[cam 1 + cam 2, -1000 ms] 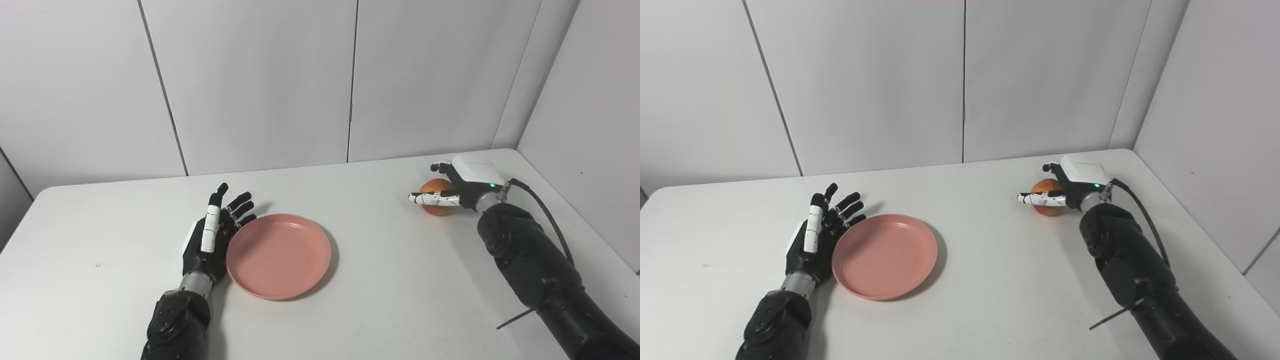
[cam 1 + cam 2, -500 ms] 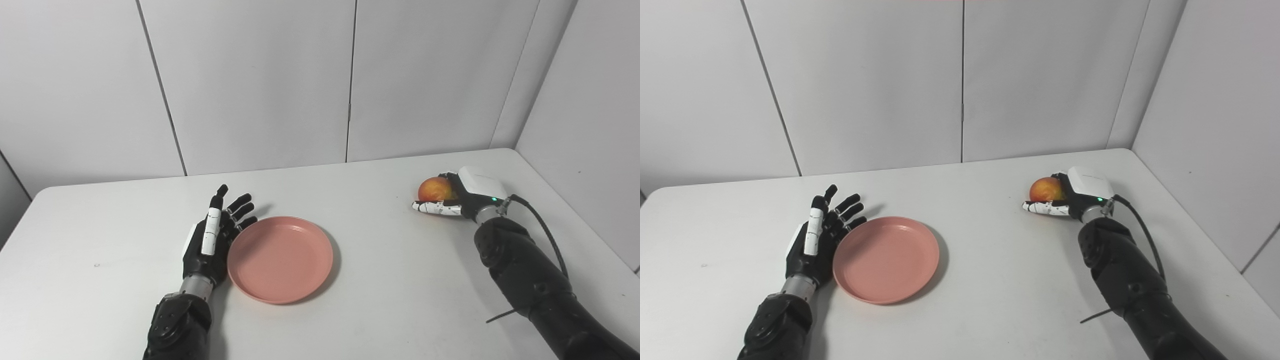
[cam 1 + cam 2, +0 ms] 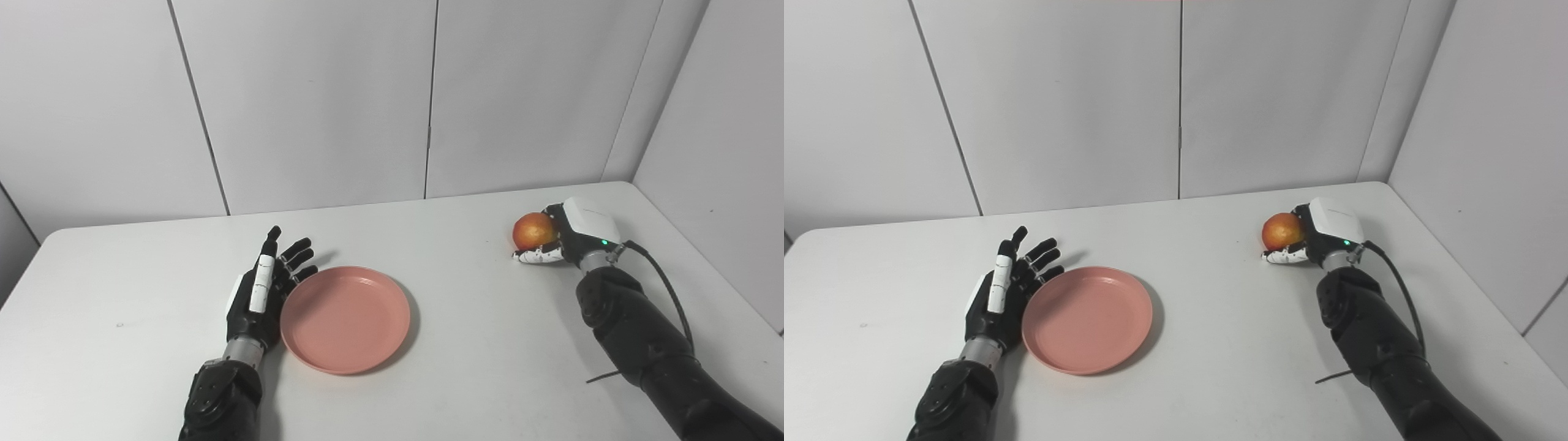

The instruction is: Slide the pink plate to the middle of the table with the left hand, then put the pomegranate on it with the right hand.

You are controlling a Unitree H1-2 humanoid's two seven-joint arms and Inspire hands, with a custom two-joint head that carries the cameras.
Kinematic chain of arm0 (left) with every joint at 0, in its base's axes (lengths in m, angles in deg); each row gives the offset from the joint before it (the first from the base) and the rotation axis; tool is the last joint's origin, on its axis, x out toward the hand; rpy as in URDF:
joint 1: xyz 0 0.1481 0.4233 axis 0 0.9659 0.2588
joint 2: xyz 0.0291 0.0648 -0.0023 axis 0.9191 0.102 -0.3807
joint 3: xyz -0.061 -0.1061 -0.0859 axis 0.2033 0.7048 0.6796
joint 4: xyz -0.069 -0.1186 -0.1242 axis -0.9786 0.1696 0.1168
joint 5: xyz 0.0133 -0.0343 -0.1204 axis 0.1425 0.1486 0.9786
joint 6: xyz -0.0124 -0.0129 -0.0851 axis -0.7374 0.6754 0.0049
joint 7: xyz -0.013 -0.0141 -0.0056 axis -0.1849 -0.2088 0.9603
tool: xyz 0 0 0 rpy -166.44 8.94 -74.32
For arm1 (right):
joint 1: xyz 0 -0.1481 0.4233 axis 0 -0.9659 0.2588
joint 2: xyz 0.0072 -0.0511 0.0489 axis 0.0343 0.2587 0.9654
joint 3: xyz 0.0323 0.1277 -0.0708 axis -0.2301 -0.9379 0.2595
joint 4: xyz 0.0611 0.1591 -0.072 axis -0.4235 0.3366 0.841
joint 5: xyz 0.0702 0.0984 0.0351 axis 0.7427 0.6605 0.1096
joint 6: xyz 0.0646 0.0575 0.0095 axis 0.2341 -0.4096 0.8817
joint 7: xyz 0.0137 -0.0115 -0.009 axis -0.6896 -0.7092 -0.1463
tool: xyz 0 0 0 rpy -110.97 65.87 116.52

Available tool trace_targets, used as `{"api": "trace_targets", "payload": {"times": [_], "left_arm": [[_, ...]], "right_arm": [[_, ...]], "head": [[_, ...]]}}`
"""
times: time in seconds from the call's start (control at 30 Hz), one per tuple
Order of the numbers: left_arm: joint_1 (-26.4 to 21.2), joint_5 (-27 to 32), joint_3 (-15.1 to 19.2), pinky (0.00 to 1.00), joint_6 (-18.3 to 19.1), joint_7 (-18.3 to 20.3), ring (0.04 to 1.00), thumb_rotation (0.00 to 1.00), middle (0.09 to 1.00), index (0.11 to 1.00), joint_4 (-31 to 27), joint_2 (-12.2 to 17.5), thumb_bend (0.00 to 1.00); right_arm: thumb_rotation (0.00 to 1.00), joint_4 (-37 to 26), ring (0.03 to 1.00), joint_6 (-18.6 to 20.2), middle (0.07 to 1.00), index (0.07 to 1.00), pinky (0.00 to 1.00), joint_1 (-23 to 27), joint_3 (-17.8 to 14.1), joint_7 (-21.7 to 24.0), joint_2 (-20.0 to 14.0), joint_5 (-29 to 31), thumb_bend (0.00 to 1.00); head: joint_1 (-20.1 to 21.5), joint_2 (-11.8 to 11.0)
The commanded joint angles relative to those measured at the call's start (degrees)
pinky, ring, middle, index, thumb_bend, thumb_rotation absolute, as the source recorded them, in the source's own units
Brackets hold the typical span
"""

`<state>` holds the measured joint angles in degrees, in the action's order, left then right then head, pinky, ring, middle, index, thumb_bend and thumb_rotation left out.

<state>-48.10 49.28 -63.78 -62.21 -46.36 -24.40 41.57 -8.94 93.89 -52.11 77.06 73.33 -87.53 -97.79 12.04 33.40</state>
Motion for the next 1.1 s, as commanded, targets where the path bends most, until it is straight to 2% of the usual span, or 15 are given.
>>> {"api": "trace_targets", "payload": {"times": [0.0,0.3,0.47,0.83,1.07], "left_arm": [[1.4,-0.4,-0.2,0.74,3.9,-1.1,0.823,0.76,0.789,1.0,1.4,-0.5,0.89],[1.2,-0.6,-0.2,0.74,3.6,-1.0,0.822,0.77,0.793,1.0,1.7,-0.5,0.9],[1.2,-0.4,-0.1,0.74,3.8,-1.1,0.818,0.76,0.788,1.0,1.7,-0.7,0.9],[1.3,-1.0,-0.5,0.74,4.0,-1.6,0.812,0.76,0.793,1.0,1.2,-1.1,0.9],[1.1,-1.4,-1.1,0.74,3.4,-1.9,0.813,0.77,0.794,1.0,1.4,-1.6,0.9]], "right_arm": [[0.0,-0.2,0.338,-1.1,0.478,0.493,0.27,0.5,0.7,1.0,-0.6,0.0,0.53],[0.01,-3.3,0.336,-2.4,0.478,0.493,0.27,0.2,0.7,1.2,-1.4,1.2,0.52],[0.01,-6.2,0.299,-2.8,0.475,0.492,0.24,-0.1,0.1,1.3,-1.5,1.8,0.52],[0.01,-18.3,0.3,-1.7,0.476,0.491,0.24,-0.5,-0.5,4.4,0.1,2.2,0.52],[0.01,-27.3,0.291,-1.8,0.475,0.493,0.23,-0.8,-0.5,7.1,2.6,2.4,0.52]], "head": [[0.0,0.1],[-0.2,-0.1],[-0.4,0.0],[-2.0,0.2],[-3.2,0.2]]}}
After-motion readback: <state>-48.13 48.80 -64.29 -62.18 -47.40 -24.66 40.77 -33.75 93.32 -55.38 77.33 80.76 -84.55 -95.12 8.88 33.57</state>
